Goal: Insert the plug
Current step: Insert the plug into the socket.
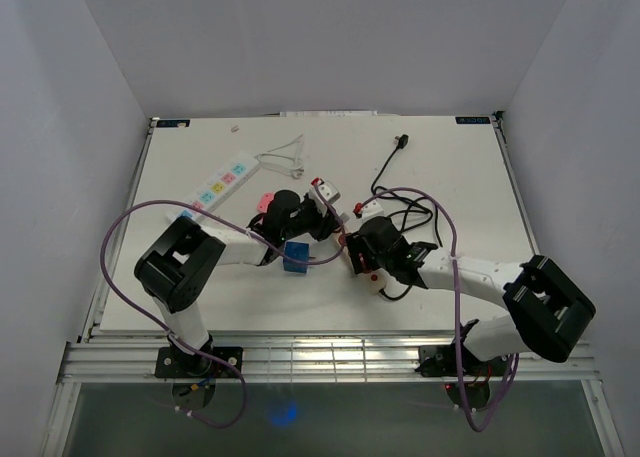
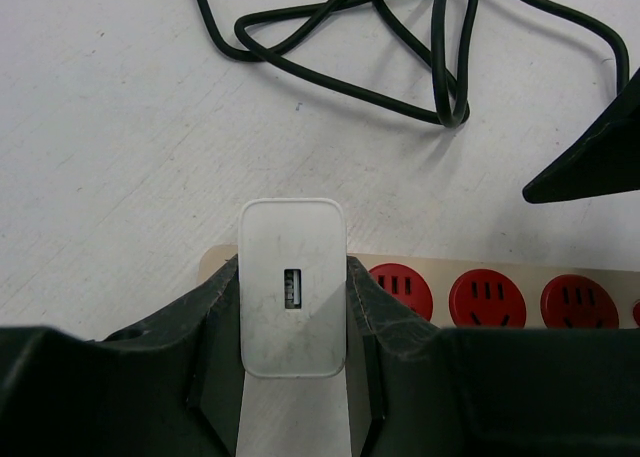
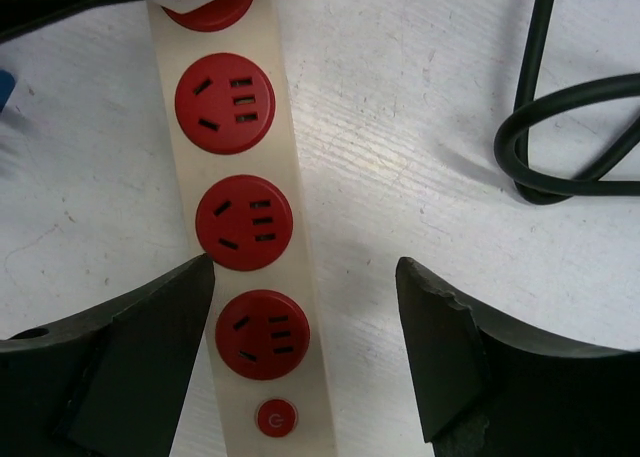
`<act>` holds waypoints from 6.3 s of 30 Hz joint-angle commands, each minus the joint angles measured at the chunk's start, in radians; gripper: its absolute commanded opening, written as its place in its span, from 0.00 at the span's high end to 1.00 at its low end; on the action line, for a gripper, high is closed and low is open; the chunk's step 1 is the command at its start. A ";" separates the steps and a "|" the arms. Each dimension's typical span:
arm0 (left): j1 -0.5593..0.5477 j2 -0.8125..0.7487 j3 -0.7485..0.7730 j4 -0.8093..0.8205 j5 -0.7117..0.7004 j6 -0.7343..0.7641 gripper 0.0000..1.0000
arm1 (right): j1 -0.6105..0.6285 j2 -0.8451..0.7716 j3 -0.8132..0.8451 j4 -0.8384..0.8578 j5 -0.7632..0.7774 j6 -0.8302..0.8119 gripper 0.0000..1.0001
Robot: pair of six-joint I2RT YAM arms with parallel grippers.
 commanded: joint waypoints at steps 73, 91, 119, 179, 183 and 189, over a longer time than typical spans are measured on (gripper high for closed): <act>-0.056 0.073 0.102 -0.331 -0.127 0.043 1.00 | -0.408 0.088 0.241 0.426 -0.818 0.168 0.92; -0.055 0.076 0.097 -0.331 -0.129 0.042 1.00 | -0.402 0.237 0.161 0.354 -0.771 0.201 0.92; -0.055 0.076 0.077 -0.305 -0.103 0.072 1.00 | -0.414 0.242 0.156 0.320 -0.733 0.225 0.92; -0.055 0.081 0.097 -0.330 -0.083 0.063 1.00 | -0.439 0.123 0.058 0.499 -0.780 0.308 0.92; -0.055 0.082 0.099 -0.327 -0.081 0.065 1.00 | -0.439 0.330 0.038 0.518 -0.812 0.383 0.92; -0.055 0.084 0.104 -0.327 -0.076 0.062 1.00 | -0.437 0.266 0.035 0.483 -0.760 0.365 0.92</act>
